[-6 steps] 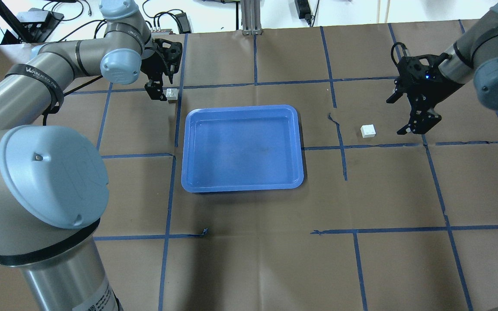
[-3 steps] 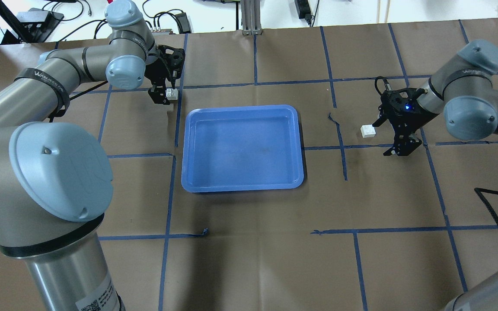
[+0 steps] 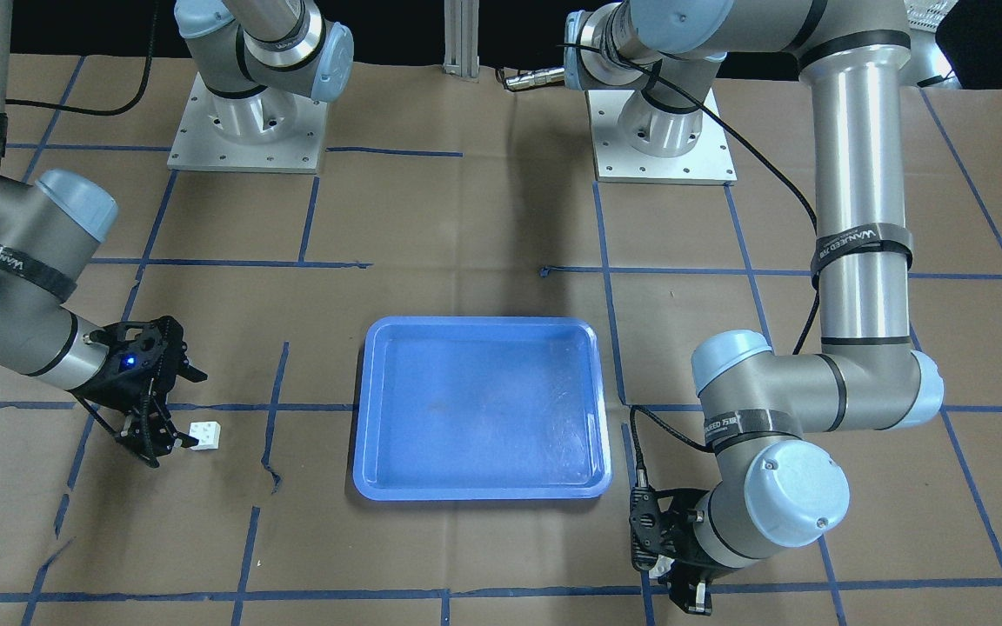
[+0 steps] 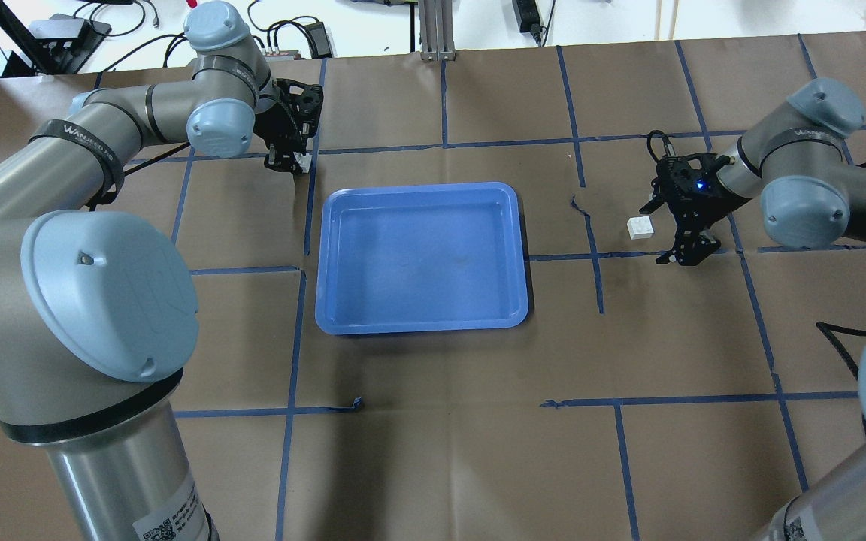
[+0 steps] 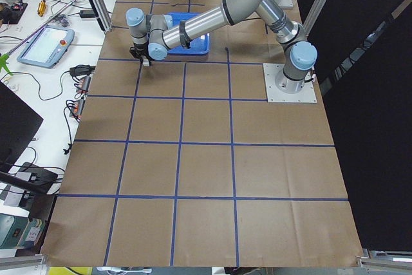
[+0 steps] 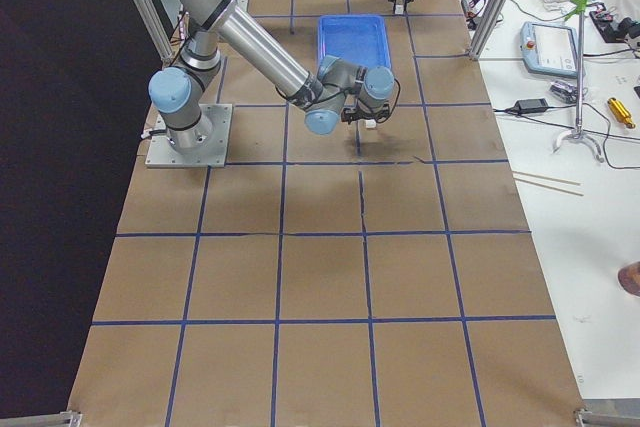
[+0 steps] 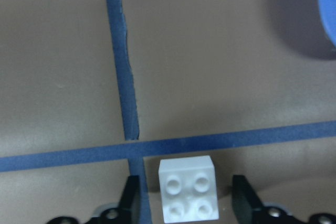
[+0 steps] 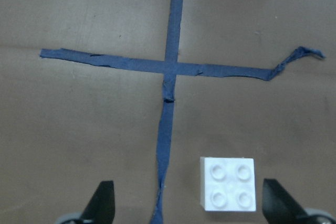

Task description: Assemble white blocks and place on blue tray

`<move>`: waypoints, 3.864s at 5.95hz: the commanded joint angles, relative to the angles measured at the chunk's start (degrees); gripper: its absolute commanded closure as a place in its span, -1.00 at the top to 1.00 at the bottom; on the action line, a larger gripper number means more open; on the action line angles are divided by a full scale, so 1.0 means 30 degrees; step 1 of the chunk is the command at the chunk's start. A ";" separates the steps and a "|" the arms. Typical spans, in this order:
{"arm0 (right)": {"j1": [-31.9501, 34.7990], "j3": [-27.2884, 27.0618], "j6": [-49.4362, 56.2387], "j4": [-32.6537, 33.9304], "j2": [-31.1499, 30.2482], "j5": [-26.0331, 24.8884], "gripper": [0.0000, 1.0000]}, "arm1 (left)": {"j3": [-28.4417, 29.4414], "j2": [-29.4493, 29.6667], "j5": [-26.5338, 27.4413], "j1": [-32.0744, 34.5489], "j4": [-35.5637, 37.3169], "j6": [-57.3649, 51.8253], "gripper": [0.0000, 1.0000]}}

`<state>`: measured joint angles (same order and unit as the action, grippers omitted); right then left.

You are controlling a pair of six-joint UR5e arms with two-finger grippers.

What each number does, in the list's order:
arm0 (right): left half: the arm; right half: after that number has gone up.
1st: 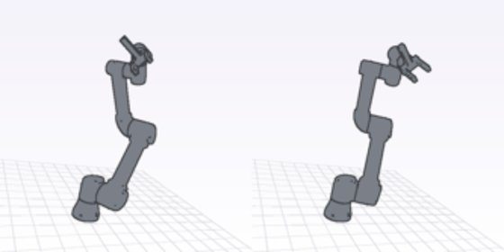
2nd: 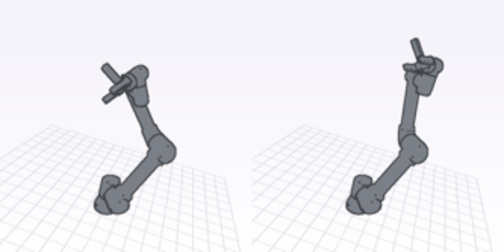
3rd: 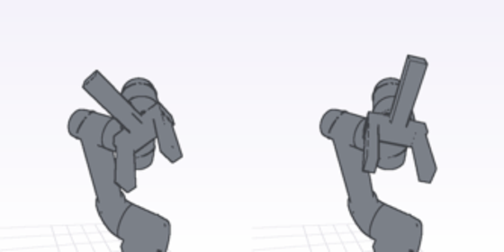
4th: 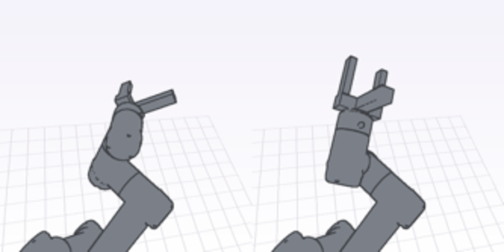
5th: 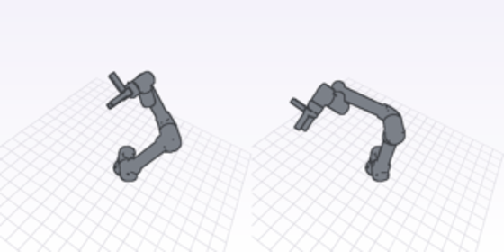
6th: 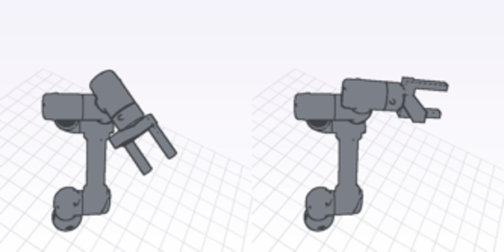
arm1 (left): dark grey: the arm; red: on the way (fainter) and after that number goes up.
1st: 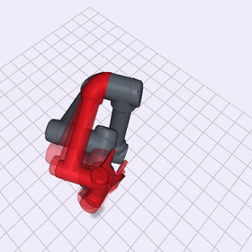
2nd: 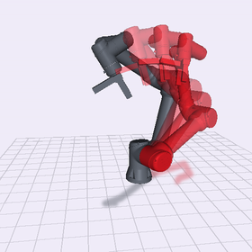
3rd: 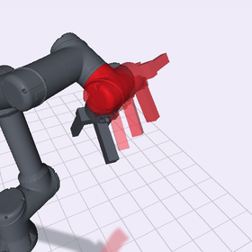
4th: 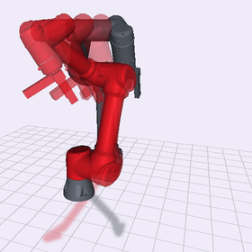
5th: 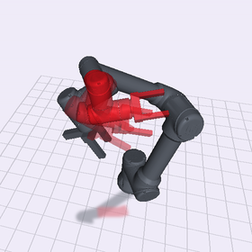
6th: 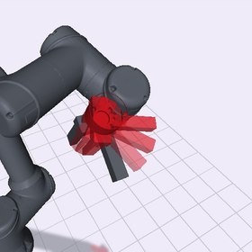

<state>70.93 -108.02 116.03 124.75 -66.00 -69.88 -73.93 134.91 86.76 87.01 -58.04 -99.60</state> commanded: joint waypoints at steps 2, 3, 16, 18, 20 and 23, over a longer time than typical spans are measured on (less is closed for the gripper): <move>0.0000 0.0583 -0.0004 0.0048 0.0785 0.0119 1.00 | -0.0113 -0.1715 0.0141 0.0058 -0.1817 0.0092 -1.00; 0.0000 0.0556 -0.0091 0.0048 0.0848 0.0090 1.00 | -0.0607 -0.3148 0.0083 0.0551 -0.3835 0.0731 -1.00; 0.0204 0.1874 -0.1085 -0.0592 -0.0520 0.0351 -0.55 | -0.6326 -0.4621 0.0318 0.6299 -0.0719 0.9548 0.70; 0.0234 0.1787 -0.2631 -0.2347 -0.2599 0.1052 -0.56 | -0.6064 -0.4919 0.0258 0.6240 -0.1448 0.9993 0.70; 0.1516 0.0448 -0.4092 -0.2094 -0.3193 0.1173 -0.53 | -0.4983 -0.6814 0.0229 0.5018 -0.4307 1.0113 0.70; 0.5523 0.0234 -0.8801 0.0969 -0.2963 0.1116 -0.53 | -0.4683 -1.1406 0.0170 0.4427 -0.7067 1.3746 0.70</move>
<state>83.31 -107.20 95.27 123.39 -75.45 -66.47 -88.01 106.01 87.19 101.07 -76.31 -64.72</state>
